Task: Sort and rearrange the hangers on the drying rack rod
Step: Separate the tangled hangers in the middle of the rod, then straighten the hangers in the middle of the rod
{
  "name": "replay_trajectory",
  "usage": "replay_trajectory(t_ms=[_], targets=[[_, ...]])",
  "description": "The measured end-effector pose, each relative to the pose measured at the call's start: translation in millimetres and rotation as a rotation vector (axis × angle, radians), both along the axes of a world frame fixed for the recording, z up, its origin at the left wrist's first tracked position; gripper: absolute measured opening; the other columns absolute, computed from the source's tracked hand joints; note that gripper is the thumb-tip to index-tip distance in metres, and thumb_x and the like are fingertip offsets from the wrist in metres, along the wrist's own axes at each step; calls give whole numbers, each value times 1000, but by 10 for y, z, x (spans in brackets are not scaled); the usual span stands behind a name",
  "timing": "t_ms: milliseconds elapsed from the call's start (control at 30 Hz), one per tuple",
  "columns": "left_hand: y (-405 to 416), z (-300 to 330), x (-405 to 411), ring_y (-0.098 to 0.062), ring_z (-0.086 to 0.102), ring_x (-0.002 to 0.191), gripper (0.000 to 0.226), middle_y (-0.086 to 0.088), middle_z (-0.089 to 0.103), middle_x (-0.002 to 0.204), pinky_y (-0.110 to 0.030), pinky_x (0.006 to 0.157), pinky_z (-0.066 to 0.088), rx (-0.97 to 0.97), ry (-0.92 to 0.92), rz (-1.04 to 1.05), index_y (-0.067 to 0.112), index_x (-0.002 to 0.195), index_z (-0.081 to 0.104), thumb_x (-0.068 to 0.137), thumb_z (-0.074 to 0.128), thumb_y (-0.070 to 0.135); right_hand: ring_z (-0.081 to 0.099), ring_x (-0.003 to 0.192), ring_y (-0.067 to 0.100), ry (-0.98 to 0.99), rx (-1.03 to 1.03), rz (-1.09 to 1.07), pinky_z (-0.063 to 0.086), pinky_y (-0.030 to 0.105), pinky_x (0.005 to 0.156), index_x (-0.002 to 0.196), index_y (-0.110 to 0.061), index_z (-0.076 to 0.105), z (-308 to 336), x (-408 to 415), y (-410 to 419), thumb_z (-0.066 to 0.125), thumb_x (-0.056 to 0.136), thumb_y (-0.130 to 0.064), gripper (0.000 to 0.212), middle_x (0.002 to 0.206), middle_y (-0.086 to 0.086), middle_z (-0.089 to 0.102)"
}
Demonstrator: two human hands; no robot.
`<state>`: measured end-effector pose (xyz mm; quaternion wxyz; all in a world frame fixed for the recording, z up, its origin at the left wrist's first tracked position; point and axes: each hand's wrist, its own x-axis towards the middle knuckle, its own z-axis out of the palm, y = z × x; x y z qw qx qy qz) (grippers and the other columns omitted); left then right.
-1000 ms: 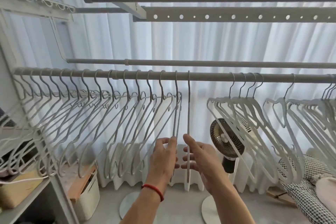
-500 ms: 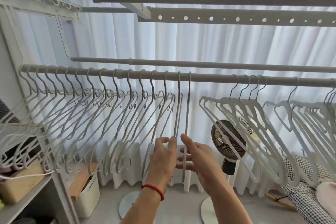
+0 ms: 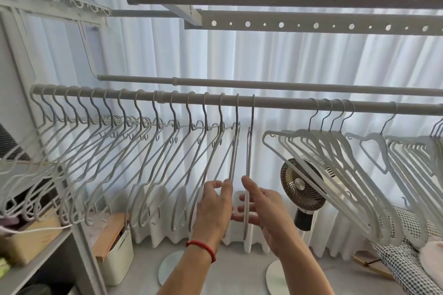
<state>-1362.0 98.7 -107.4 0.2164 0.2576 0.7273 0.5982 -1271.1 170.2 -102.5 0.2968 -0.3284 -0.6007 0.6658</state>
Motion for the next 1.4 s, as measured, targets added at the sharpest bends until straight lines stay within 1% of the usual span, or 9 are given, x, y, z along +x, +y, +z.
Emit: replay_trajectory(t_ms=[400,600,833,933,1033,1133,1233,1300,1400], targets=[[31,-12,-11,-18,67,95,39,0,65,104,-39,84,58,0,5,3,25,132,47,103,41,50,70,58,21,44,-10,-9,64,37,67,124,28,44,13,20,31,72,88,-49,90,101,17,46],[11,5,-24,-17,68,93,38,0,64,103,-29,70,54,-11,-8,-18,24,132,48,103,40,49,74,59,21,22,-14,15,65,45,74,121,23,52,-2,0,45,68,93,-46,76,94,22,55],[-53,-17,-1,-18,66,98,51,2,64,105,-42,89,55,-37,0,-84,31,128,47,93,31,65,74,73,23,-26,-23,-43,64,39,74,104,-2,67,-59,8,58,67,91,-54,53,103,19,69],[-75,-7,59,-14,57,107,53,0,61,131,-37,96,47,-85,104,-102,31,139,41,99,27,62,77,85,26,-34,-23,-50,64,44,84,107,-9,65,-84,21,72,63,92,-57,50,107,16,71],[-151,28,177,-19,52,127,61,-6,47,152,-34,104,40,-130,315,-94,24,156,22,104,26,55,75,97,25,-54,-4,-75,59,46,95,127,-8,61,-72,82,40,56,91,-69,71,117,14,70],[-284,83,318,-17,32,148,68,-6,31,163,-21,116,22,-160,668,-6,19,159,13,101,28,52,68,106,19,-123,165,-169,53,44,101,124,-12,63,-68,233,-25,48,85,-70,71,117,7,68],[-294,153,420,-16,40,141,49,-7,46,149,-13,113,21,2,930,59,14,147,41,102,45,32,60,103,-7,-143,457,-293,46,12,86,131,-23,61,33,465,-118,51,100,-47,40,123,-9,65],[-175,190,505,-13,48,133,37,-1,55,139,-6,111,26,169,933,20,15,134,56,97,55,18,60,100,-12,-82,624,-440,47,5,79,126,-29,64,155,642,-136,56,100,-31,28,119,-13,67],[65,270,716,2,54,117,32,14,60,127,-3,99,36,223,666,-191,22,129,62,97,59,19,66,101,4,-67,796,-674,58,39,89,113,-33,66,260,884,-62,58,97,-21,22,112,-12,68]])
